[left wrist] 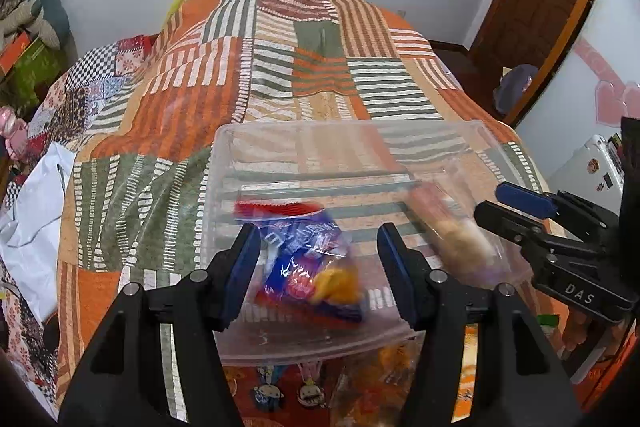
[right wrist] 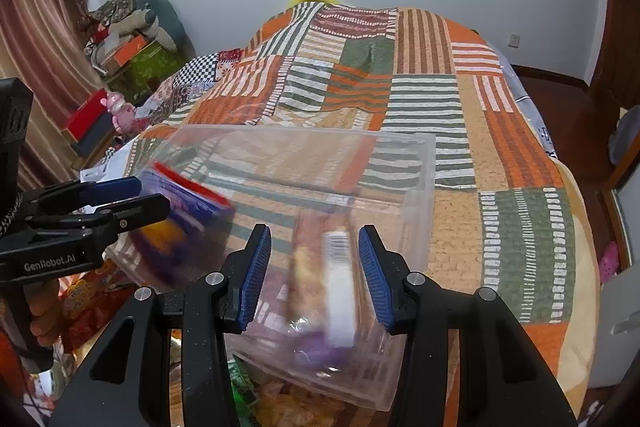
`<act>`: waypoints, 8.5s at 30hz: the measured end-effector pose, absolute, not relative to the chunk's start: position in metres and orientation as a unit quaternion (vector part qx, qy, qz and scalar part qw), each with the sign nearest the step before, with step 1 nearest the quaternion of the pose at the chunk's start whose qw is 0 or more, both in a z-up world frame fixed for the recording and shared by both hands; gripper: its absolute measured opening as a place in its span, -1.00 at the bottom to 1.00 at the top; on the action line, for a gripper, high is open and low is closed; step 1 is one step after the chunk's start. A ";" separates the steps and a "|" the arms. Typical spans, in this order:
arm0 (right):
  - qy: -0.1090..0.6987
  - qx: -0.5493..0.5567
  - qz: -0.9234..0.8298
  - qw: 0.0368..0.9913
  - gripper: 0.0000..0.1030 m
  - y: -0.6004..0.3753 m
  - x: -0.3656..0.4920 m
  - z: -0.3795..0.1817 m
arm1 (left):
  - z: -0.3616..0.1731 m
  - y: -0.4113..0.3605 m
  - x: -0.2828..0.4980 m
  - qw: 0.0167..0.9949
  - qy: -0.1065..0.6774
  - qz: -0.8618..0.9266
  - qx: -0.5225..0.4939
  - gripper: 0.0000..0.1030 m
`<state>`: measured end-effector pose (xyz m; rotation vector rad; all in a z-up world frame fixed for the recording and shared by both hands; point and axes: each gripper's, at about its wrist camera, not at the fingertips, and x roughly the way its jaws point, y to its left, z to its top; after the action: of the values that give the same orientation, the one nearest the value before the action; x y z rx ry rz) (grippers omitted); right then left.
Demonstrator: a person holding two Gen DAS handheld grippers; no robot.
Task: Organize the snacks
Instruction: 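Carry the biscuit roll into the box with the right tool while the left drops the blue bag, then grasp the clear cracker bag with the right tool while the left grasps the red bag, then lower the cracker bag into the box with the right tool while the left places the red bag, then grasp the puffed cracker bag with the right tool while the left grasps the rice cake pack, then lower the puffed cracker bag into the box with the right tool while the left drops the rice cake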
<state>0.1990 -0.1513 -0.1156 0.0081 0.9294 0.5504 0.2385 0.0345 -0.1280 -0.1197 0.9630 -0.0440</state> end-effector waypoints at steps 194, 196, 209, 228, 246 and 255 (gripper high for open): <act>0.353 -0.033 0.245 0.902 0.31 -0.186 0.124 -0.074 | -0.083 -0.017 0.131 0.916 0.398 -0.047 -0.022 0.62; 0.358 -0.036 0.244 0.900 0.31 -0.187 0.119 -0.078 | -0.087 -0.019 0.125 0.914 0.402 -0.047 -0.019 0.62; 0.418 -0.024 0.244 0.875 0.31 -0.190 0.104 -0.119 | -0.120 -0.032 0.116 0.907 0.419 -0.042 -0.017 0.62; 0.462 -0.011 0.255 0.849 -0.11 -0.176 0.111 -0.155 | -0.148 -0.031 0.132 0.899 0.432 -0.052 -0.042 -0.11; 0.441 0.003 0.243 0.864 -0.19 -0.195 0.099 -0.134 | -0.123 -0.020 0.110 0.919 0.390 -0.043 -0.039 -0.32; 0.402 0.016 0.249 0.881 -0.19 -0.198 0.093 -0.103 | -0.103 -0.009 0.102 0.928 0.370 -0.031 -0.044 -0.32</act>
<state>0.0931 -0.1981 -0.1032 0.0336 0.8385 0.5194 0.1015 -0.0092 -0.1033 -0.0901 0.7581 -0.0642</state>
